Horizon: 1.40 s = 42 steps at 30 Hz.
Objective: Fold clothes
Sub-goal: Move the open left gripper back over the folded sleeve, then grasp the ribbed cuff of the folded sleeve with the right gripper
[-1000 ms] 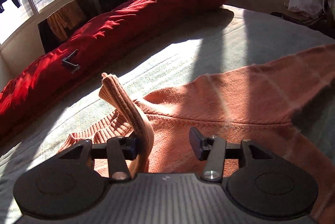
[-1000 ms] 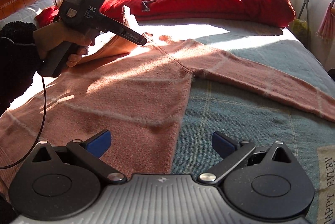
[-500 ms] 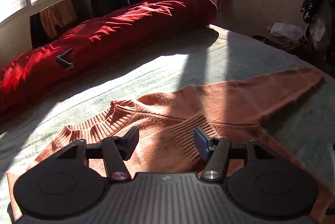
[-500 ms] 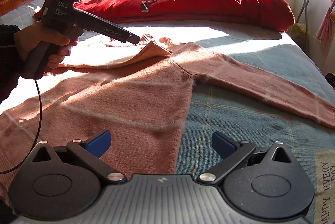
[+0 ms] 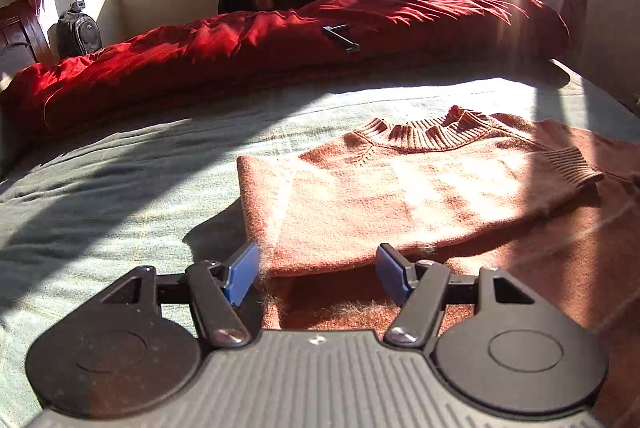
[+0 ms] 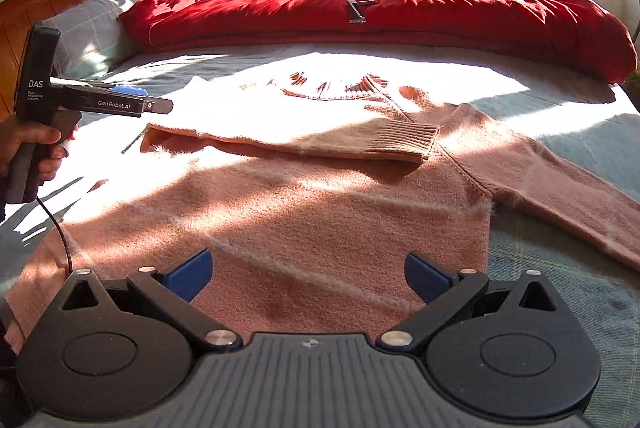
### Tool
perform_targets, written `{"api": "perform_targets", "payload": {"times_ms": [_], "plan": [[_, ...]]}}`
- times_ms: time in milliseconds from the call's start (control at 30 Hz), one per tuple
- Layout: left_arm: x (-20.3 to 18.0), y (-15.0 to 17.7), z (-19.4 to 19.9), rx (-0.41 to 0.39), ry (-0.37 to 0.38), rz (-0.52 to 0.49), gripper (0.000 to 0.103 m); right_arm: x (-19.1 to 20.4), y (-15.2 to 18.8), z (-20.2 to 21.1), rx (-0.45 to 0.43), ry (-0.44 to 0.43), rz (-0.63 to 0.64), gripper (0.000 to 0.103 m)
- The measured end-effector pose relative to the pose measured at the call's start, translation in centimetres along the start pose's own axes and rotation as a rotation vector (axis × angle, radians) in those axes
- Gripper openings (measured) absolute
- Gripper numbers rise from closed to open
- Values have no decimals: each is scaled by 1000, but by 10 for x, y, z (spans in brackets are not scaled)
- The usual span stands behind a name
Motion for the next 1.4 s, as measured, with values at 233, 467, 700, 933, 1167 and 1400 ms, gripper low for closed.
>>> {"api": "perform_targets", "payload": {"times_ms": [233, 467, 700, 933, 1167, 1400], "plan": [[25, 33, -17, 0, 9, 94, 66, 12, 5, -58, 107, 3, -72, 103], [36, 32, -60, 16, -12, 172, 68, 15, 17, -66, 113, 50, -28, 103], [38, 41, -67, 34, -55, 247, 69, 14, 19, -70, 109, 65, -29, 103], [43, 40, -56, 69, -12, 248, 70, 11, 8, -56, 138, 28, -71, 103], [43, 19, -8, -16, 71, 165, 68, -29, -44, -25, 22, -129, -295, 94], [39, -1, 3, -56, 97, 142, 69, -87, -71, -71, 56, -300, -633, 68]]}}
Point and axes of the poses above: each gripper's, at about its wrist camera, not at the fingertips, and z roughly against the way its jaws point, x to its left, y to its underside, the point moved 3 cm from there along -z, roughly the way its jaws point, and after that the axes turned 15 degrees about -z, right-handed, at the moved point
